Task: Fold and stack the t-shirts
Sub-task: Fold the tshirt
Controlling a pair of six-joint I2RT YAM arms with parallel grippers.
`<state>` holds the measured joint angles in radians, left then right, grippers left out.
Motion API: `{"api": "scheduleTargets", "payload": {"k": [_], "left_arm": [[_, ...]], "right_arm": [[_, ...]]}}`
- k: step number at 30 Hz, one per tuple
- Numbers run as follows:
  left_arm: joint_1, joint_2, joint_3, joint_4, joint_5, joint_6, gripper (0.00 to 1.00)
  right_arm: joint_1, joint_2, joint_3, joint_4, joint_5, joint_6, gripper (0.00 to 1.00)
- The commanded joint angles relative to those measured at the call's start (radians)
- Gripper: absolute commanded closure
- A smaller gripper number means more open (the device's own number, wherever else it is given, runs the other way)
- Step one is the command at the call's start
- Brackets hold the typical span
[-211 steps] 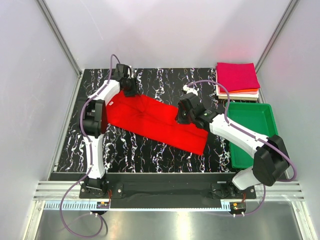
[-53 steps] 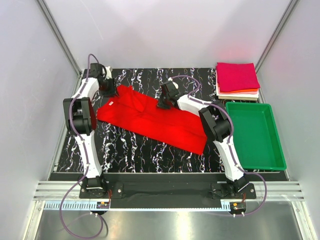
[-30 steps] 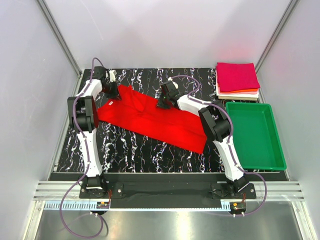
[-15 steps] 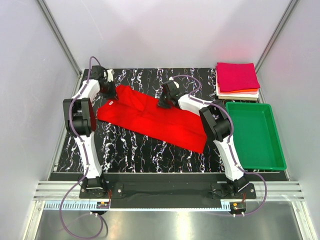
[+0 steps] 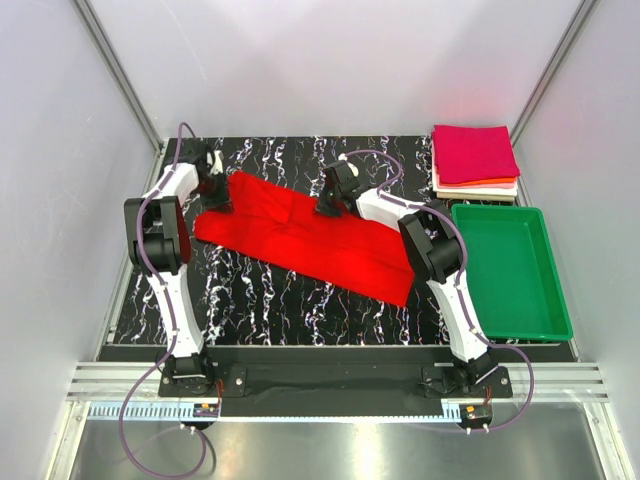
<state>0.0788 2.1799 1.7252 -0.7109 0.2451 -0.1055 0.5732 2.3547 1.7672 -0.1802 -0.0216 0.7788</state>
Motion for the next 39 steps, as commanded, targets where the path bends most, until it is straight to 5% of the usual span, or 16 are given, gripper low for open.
{"api": "scheduleTargets", "payload": {"k": [1,10,19,28,39], "left_arm": [[0.009,-0.038,0.04,-0.021,-0.064,-0.01,0.69],[-0.025,-0.106,0.062,0.036,-0.072,-0.095,0.65],[-0.073,0.044,0.259,0.067,0.053,-0.178,0.66],[-0.145,0.155,0.28,0.096,0.085,-0.203,0.65],[-0.149,0.189,0.289,0.105,0.008,-0.204,0.65]], "right_arm": [[-0.018,0.029,0.015,-0.041,0.023,-0.022,0.91],[-0.019,-0.049,-0.002,-0.076,0.034,-0.093,0.89],[-0.039,-0.055,-0.063,-0.1,0.104,-0.105,0.9],[-0.076,-0.093,-0.095,-0.203,0.222,-0.102,0.91],[-0.078,-0.126,0.113,-0.2,0.045,-0.173,0.77]]}}
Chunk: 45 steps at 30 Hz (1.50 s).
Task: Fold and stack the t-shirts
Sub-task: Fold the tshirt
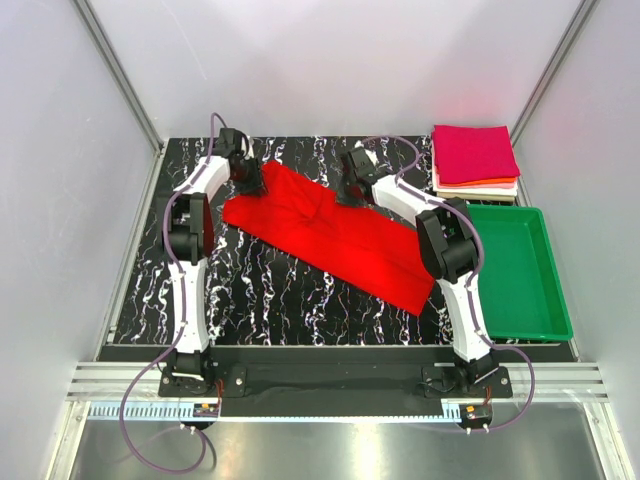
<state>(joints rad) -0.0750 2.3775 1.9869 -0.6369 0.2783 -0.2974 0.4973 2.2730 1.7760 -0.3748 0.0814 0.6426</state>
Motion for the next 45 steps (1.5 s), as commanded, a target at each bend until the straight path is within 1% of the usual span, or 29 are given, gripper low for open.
{"api": "scheduleTargets", "payload": {"k": [1,2,8,9,10,13,14,18,21,31,32,35,36,39,40,41,45], "left_arm": [[0.004,-0.012,0.032,0.031,-0.028,-0.013,0.65],[0.004,-0.014,0.038,0.031,-0.027,-0.013,0.65],[0.004,-0.067,0.073,0.031,-0.014,-0.029,0.64],[0.004,-0.075,0.075,0.037,-0.001,-0.037,0.64],[0.001,-0.086,0.072,0.049,0.051,-0.051,0.65],[-0.009,-0.092,0.056,0.097,0.139,-0.081,0.65],[-0.017,-0.09,0.055,0.105,0.144,-0.082,0.65],[-0.045,-0.075,0.026,0.128,0.128,-0.072,0.65],[-0.045,-0.044,0.013,0.128,0.113,-0.072,0.65],[-0.045,0.008,-0.01,0.134,0.059,-0.065,0.65],[-0.045,0.009,-0.011,0.134,0.056,-0.063,0.64],[-0.045,0.017,-0.019,0.137,0.047,-0.06,0.64],[-0.045,0.019,-0.02,0.135,0.042,-0.059,0.64],[-0.045,0.022,-0.03,0.135,0.023,-0.06,0.63],[-0.045,0.022,-0.031,0.135,0.018,-0.062,0.63],[-0.045,0.023,-0.033,0.134,0.013,-0.062,0.63],[-0.045,0.037,-0.03,0.132,0.002,-0.063,0.62]], "right_arm": [[-0.002,-0.035,0.12,-0.003,-0.071,-0.037,0.76],[-0.002,-0.026,0.152,-0.001,-0.08,-0.037,0.73],[-0.002,0.059,0.25,0.0,-0.13,-0.021,0.69],[-0.002,0.078,0.261,0.001,-0.137,-0.023,0.68],[-0.002,0.089,0.269,-0.001,-0.138,-0.02,0.68],[0.0,0.123,0.304,0.002,-0.141,-0.015,0.68],[-0.002,0.132,0.325,0.001,-0.147,-0.011,0.67],[0.0,0.174,0.35,0.002,-0.166,-0.004,0.67],[-0.002,0.187,0.347,0.001,-0.146,-0.017,0.66],[0.0,0.258,0.396,0.002,-0.189,0.003,0.67],[-0.002,0.263,0.402,0.001,-0.189,0.003,0.68],[0.0,0.27,0.405,0.002,-0.174,0.005,0.76],[-0.002,0.269,0.405,0.002,-0.161,-0.001,0.82],[-0.002,0.255,0.402,0.002,-0.137,-0.006,0.93],[-0.002,0.246,0.398,0.001,-0.128,-0.006,0.98],[-0.002,0.237,0.381,0.002,-0.115,-0.003,1.0],[-0.002,0.182,0.326,0.027,-0.071,-0.001,1.0]]}}
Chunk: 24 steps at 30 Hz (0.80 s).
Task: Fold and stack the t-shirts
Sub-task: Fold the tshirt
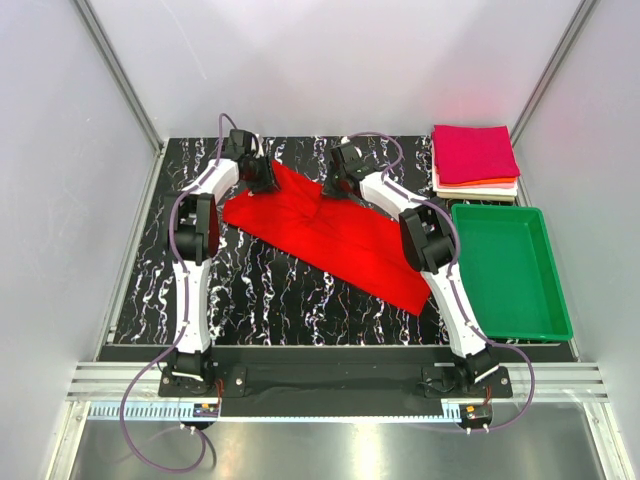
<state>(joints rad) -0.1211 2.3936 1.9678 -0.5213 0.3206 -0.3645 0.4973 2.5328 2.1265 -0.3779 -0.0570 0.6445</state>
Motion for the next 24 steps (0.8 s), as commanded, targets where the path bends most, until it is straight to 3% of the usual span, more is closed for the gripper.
{"api": "scheduleTargets", "payload": {"k": [1,9,15,20,22,24], "left_arm": [[0.003,0.021,-0.006,0.015,-0.043,0.001,0.62],[0.003,0.021,0.0,0.004,-0.063,-0.005,0.62],[0.003,0.004,0.011,-0.019,-0.074,0.006,0.62],[0.003,-0.042,0.028,-0.06,-0.097,0.022,0.61],[0.003,-0.079,0.028,-0.059,-0.078,0.025,0.6],[0.001,-0.114,0.026,-0.062,-0.068,0.022,0.6]], "right_arm": [[-0.002,-0.086,-0.04,0.033,0.08,-0.005,1.0],[0.0,-0.157,-0.109,0.053,0.161,-0.003,1.0],[0.0,-0.161,-0.122,0.06,0.134,0.003,0.99],[0.0,-0.166,-0.122,0.059,0.085,0.001,0.92],[-0.002,-0.18,-0.131,0.056,0.072,0.006,0.8],[-0.002,-0.212,-0.145,0.042,0.074,0.02,0.75]]}}
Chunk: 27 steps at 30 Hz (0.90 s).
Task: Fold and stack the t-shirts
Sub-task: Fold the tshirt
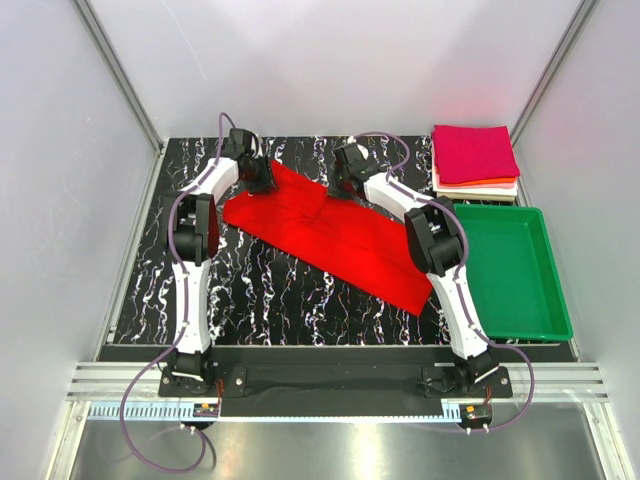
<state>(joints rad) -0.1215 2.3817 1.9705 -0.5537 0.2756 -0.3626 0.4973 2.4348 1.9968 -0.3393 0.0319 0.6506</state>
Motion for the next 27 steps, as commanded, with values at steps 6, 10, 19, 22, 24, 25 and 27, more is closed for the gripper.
{"api": "scheduleTargets", "payload": {"k": [6,10,19,22,24,25,27], "left_arm": [[-0.012,-0.157,0.005,-0.028,-0.018,0.002,0.59],[-0.018,-0.153,-0.025,-0.025,0.0,-0.016,0.6],[-0.032,-0.107,-0.088,-0.025,-0.05,-0.027,0.6],[-0.03,-0.098,-0.114,-0.025,-0.099,-0.027,0.61],[-0.03,-0.088,-0.125,-0.025,-0.136,-0.033,0.61],[-0.03,-0.085,-0.13,-0.025,-0.141,-0.038,0.61],[-0.03,-0.076,-0.13,-0.023,-0.147,-0.051,0.61]], "right_arm": [[0.003,-0.204,-0.078,-0.043,-0.056,0.02,0.81],[0.02,-0.235,-0.111,-0.035,-0.11,0.007,0.86],[0.056,-0.22,-0.187,0.037,-0.211,0.018,0.87],[0.057,-0.197,-0.225,0.052,-0.227,0.024,0.87],[0.06,-0.186,-0.245,0.054,-0.207,0.024,0.87],[0.06,-0.183,-0.262,0.056,-0.199,0.02,0.87],[0.06,-0.175,-0.271,0.056,-0.181,0.009,0.88]]}}
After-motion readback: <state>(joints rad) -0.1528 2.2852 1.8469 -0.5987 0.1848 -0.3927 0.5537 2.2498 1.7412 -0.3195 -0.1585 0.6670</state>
